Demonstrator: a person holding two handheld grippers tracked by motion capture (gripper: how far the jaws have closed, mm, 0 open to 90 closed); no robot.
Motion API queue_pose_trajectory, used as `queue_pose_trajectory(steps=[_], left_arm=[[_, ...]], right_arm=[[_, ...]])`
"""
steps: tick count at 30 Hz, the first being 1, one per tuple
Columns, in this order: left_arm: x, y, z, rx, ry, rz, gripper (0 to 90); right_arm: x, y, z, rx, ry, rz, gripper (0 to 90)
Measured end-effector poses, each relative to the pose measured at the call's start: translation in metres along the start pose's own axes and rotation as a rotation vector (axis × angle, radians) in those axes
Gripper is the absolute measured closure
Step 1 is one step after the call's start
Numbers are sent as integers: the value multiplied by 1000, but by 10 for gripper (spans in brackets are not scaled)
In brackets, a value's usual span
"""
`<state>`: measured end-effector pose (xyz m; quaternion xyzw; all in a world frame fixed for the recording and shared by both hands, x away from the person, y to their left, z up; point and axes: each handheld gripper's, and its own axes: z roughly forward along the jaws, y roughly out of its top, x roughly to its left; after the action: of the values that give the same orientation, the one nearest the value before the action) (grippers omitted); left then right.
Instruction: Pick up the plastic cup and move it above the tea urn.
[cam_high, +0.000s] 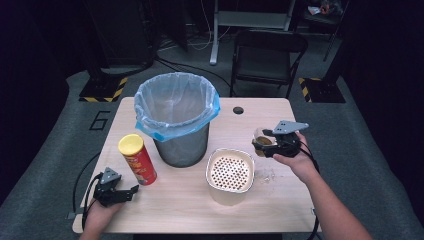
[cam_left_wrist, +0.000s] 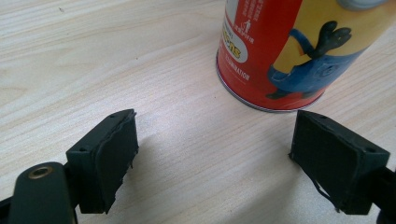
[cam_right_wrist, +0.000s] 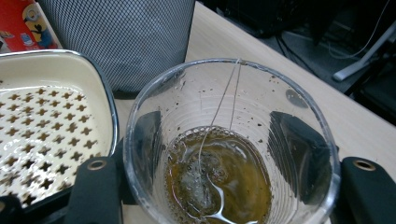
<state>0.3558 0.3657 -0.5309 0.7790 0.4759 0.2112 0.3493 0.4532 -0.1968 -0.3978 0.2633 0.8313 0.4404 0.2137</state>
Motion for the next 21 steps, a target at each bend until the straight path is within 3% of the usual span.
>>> queue_pose_trajectory(steps=[6,12,21], left_arm=[[0,0,0,0,0,-1,145],[0,0,0,0,0,-1,145],[0,0,0,1,-1,-1,145]], right_arm=[[3,7,5,-16,9,-64,359],[10,14,7,-23,-17,-139,359],[23,21,5,-30,-57,-291,359]])
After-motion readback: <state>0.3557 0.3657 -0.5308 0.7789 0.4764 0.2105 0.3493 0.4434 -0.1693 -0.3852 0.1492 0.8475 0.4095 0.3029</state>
